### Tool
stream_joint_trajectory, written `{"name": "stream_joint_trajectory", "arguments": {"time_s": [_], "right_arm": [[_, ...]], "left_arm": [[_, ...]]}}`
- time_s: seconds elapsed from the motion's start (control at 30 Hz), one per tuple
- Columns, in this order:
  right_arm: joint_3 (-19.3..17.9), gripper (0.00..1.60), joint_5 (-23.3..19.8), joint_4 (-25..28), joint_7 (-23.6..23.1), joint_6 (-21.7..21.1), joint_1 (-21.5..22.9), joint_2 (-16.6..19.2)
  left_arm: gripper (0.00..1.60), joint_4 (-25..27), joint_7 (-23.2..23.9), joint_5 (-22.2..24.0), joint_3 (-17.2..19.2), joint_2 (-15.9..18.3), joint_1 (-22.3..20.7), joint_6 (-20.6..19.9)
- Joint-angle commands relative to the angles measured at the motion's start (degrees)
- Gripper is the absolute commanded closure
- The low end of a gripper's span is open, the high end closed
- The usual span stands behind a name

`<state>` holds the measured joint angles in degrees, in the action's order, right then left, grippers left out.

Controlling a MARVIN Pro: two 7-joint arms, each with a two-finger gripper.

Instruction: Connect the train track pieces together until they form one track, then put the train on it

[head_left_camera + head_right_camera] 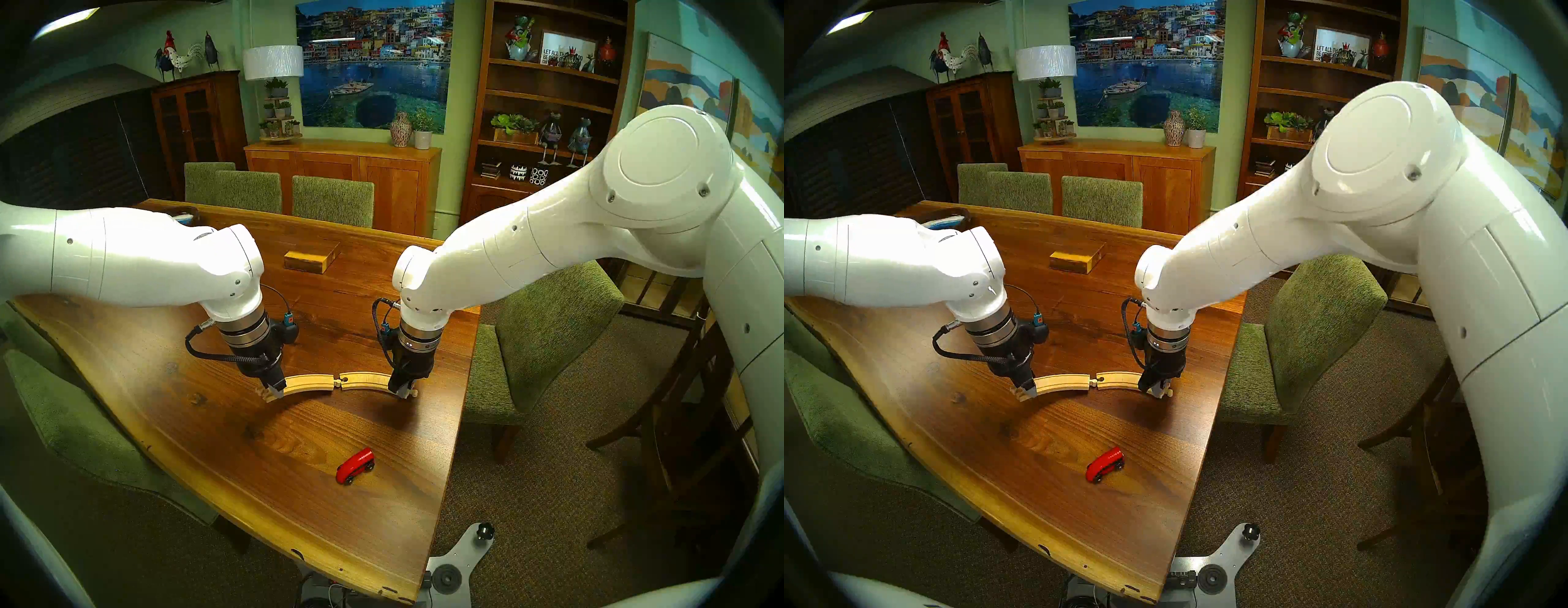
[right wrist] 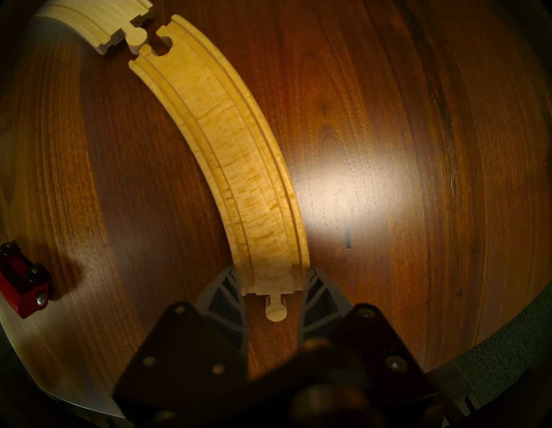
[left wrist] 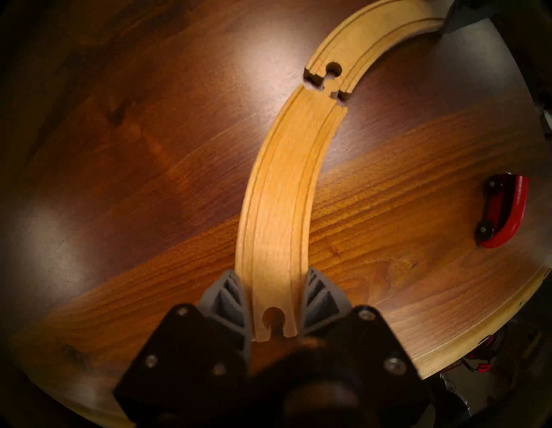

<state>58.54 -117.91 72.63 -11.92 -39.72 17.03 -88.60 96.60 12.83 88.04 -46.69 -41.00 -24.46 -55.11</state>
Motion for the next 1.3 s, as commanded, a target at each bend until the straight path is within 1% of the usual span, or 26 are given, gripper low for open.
{"name": "stream_joint_trajectory", "arguments": {"time_s": [0.0,0.27,0.53,0.63,0.73,0.77,0.83,0.93,1.13,1.27], "right_arm": [[0.06,1.60,-0.02,0.05,0.11,-0.06,-0.10,-0.04],[0.04,1.60,-0.02,0.06,0.13,-0.07,-0.11,-0.03],[0.03,1.60,-0.03,0.07,0.19,-0.09,-0.11,-0.02],[0.02,1.60,-0.03,0.07,0.19,-0.09,-0.11,-0.02],[0.02,1.60,-0.03,0.07,0.19,-0.09,-0.11,-0.01],[0.02,1.60,-0.03,0.07,0.19,-0.09,-0.11,-0.01],[0.01,1.60,-0.03,0.07,0.19,-0.09,-0.12,-0.01],[0.01,1.60,-0.02,0.07,0.20,-0.10,-0.12,-0.01],[0.00,1.60,-0.02,0.07,0.21,-0.10,-0.12,0.00],[-0.01,1.60,-0.02,0.07,0.22,-0.11,-0.12,0.00]], "left_arm": [[1.60,0.70,1.08,-0.89,1.77,2.49,-5.14,0.11],[1.60,1.64,2.60,-2.22,1.91,4.08,-6.31,0.11],[1.60,1.50,1.83,-2.93,1.91,2.65,-4.20,0.79],[1.60,2.00,0.44,-3.16,2.11,2.32,-3.22,1.77],[1.60,2.56,-3.17,-2.14,2.85,2.44,-1.56,3.76],[1.60,2.56,-3.17,-2.14,2.85,2.44,-1.56,3.76],[1.60,2.93,-4.92,-1.37,3.39,2.77,-0.92,4.69],[1.60,3.57,-6.29,-0.60,3.73,2.85,-0.86,4.99],[1.60,4.69,-7.15,-0.38,3.42,3.16,-1.16,4.86],[1.60,4.47,-7.38,-0.40,2.97,2.83,-0.88,4.69]]}}
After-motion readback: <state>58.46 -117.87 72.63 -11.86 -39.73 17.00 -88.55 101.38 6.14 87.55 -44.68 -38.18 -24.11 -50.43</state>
